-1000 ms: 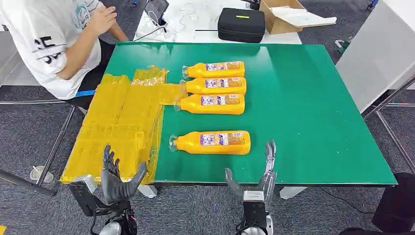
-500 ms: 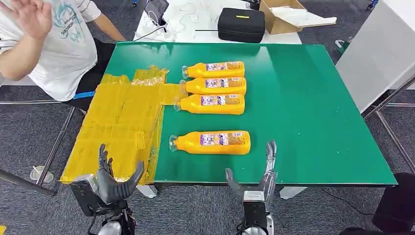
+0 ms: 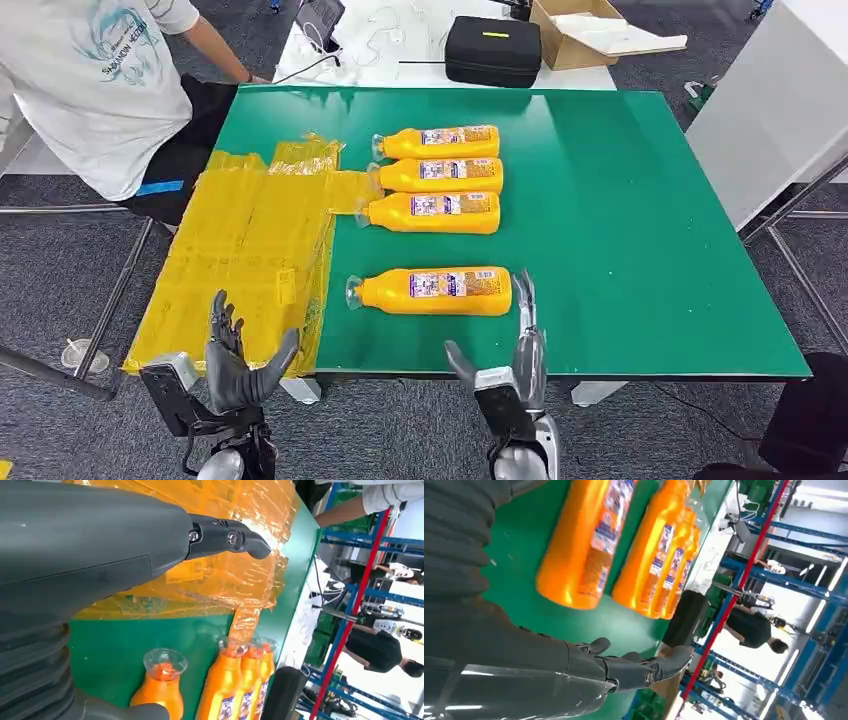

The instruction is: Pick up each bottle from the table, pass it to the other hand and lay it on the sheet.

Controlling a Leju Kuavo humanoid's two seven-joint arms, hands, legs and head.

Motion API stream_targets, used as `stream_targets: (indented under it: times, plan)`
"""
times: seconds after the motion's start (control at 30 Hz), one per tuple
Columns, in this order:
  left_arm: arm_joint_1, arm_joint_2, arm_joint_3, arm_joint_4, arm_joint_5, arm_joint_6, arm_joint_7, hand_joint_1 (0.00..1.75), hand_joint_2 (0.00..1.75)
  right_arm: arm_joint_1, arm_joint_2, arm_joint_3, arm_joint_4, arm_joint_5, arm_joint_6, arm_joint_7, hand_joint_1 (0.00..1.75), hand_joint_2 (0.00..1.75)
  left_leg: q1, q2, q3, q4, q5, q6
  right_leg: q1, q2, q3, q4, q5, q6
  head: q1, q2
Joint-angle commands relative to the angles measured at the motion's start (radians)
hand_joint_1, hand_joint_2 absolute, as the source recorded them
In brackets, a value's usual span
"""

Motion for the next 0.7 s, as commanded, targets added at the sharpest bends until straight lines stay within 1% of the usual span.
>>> stream_targets:
  times: [0.03,0.07,0.17,0.2,0.23,0.27,0.3,0.33,0.43,0.47,0.5,0.53,0.57,0.6,0.63,0.7]
  plan:
    - [-0.060,0.017,0.018,0.084,0.004,-0.024,0.006,0.00,1.75,-0.221,-0.115,-0.088,0.071,0.048,0.080,0.108,0.00,1.75,0.000,0.002,0.003,-0.001,0.000,0.001,0.000,0.001,0.003,-0.002,0.001,-0.001,0.000,0.000]
    - [-0.062,0.016,0.019,0.086,0.004,-0.024,0.006,0.00,1.75,-0.239,-0.125,-0.086,0.087,0.073,0.087,0.133,0.00,1.75,-0.001,0.003,0.005,-0.001,-0.001,0.002,0.000,0.001,0.005,-0.002,0.000,-0.001,0.000,0.000]
    - [-0.070,0.017,0.019,0.102,0.001,-0.033,0.007,0.00,1.75,-0.327,-0.153,-0.067,0.159,0.106,0.137,0.197,0.00,1.75,-0.001,0.003,0.004,-0.001,0.001,0.002,0.000,0.002,0.003,-0.002,0.001,-0.001,0.000,0.000]
    - [-0.072,0.018,0.020,0.107,0.000,-0.035,0.007,0.00,1.75,-0.350,-0.156,-0.064,0.186,0.095,0.172,0.218,0.00,1.75,-0.001,0.003,0.006,-0.001,0.000,0.002,0.000,0.002,0.006,-0.002,0.001,-0.001,0.000,0.000]
    - [-0.075,0.018,0.020,0.111,-0.001,-0.038,0.008,0.00,1.75,-0.368,-0.159,-0.061,0.208,0.095,0.189,0.228,0.00,1.75,0.000,0.003,0.004,-0.001,0.000,0.002,0.000,0.002,0.004,-0.002,0.001,-0.001,0.000,0.000]
    - [-0.077,0.018,0.021,0.116,-0.002,-0.041,0.008,0.00,1.75,-0.398,-0.168,-0.043,0.253,0.104,0.223,0.252,0.00,1.75,0.000,0.004,0.006,-0.001,0.000,0.002,0.001,0.002,0.006,-0.002,0.001,-0.001,0.000,0.000]
    - [-0.080,0.019,0.022,0.119,-0.002,-0.042,0.008,0.00,1.75,-0.424,-0.171,-0.036,0.291,0.086,0.276,0.276,0.00,1.75,0.000,0.003,0.004,-0.001,0.000,0.002,0.000,0.001,0.004,-0.002,0.001,-0.001,0.000,0.000]
    - [-0.083,0.019,0.025,0.121,-0.003,-0.041,0.007,0.00,1.75,-0.447,-0.180,-0.017,0.327,0.090,0.316,0.299,0.00,1.75,0.000,0.004,0.007,-0.002,0.000,0.002,0.001,0.002,0.006,-0.003,0.001,-0.001,0.000,0.000]
    - [-0.087,0.020,0.029,0.122,-0.004,-0.044,0.008,0.00,1.75,-0.461,-0.179,-0.014,0.354,0.089,0.320,0.297,0.00,1.75,0.000,0.003,0.005,-0.001,0.000,0.002,0.001,0.002,0.005,-0.002,0.001,-0.001,0.000,0.000]
    - [-0.087,0.020,0.029,0.122,-0.004,-0.044,0.008,0.00,1.75,-0.461,-0.179,-0.014,0.354,0.089,0.320,0.297,0.00,1.75,0.000,0.004,0.008,-0.001,-0.001,0.002,0.001,0.002,0.007,-0.002,0.000,-0.002,0.000,0.000]
    - [-0.089,0.019,0.034,0.124,-0.005,-0.047,0.007,0.00,1.75,-0.475,-0.183,0.006,0.377,0.082,0.359,0.296,0.00,1.75,0.000,0.002,0.005,-0.001,0.000,0.002,0.000,0.000,0.005,-0.002,0.000,-0.001,0.000,0.000]
    - [-0.093,0.017,0.041,0.125,-0.005,-0.050,0.007,0.00,1.75,-0.491,-0.183,0.024,0.399,0.077,0.388,0.303,0.00,1.75,0.000,0.002,0.007,-0.001,-0.001,0.002,0.001,0.000,0.008,-0.002,-0.001,-0.002,0.000,0.000]
    - [-0.097,0.018,0.044,0.128,-0.007,-0.054,0.006,0.00,1.75,-0.515,-0.185,0.049,0.431,0.072,0.434,0.318,0.00,1.75,0.000,0.001,0.005,-0.001,0.000,0.002,0.001,0.001,0.005,-0.001,0.000,-0.001,0.000,0.000]
    - [-0.098,0.017,0.049,0.132,-0.008,-0.057,0.006,0.00,1.75,-0.526,-0.184,0.065,0.453,0.060,0.465,0.322,0.00,1.75,0.000,0.004,0.006,-0.001,-0.001,0.002,0.001,0.003,0.006,-0.002,0.000,-0.001,0.000,0.000]
    - [-0.099,0.018,0.049,0.144,-0.014,-0.067,0.004,0.00,1.75,-0.549,-0.192,0.104,0.499,0.058,0.521,0.325,0.00,1.75,0.000,0.004,0.004,-0.001,0.000,0.002,0.000,0.003,0.004,-0.001,0.000,-0.001,0.000,0.000]
    - [-0.109,0.016,0.050,0.172,-0.023,-0.081,-0.001,0.00,1.75,-0.589,-0.191,0.153,0.569,0.041,0.579,0.310,0.00,1.75,0.000,0.006,0.008,-0.001,-0.001,0.002,0.001,0.004,0.008,-0.002,0.000,-0.002,0.000,0.000]
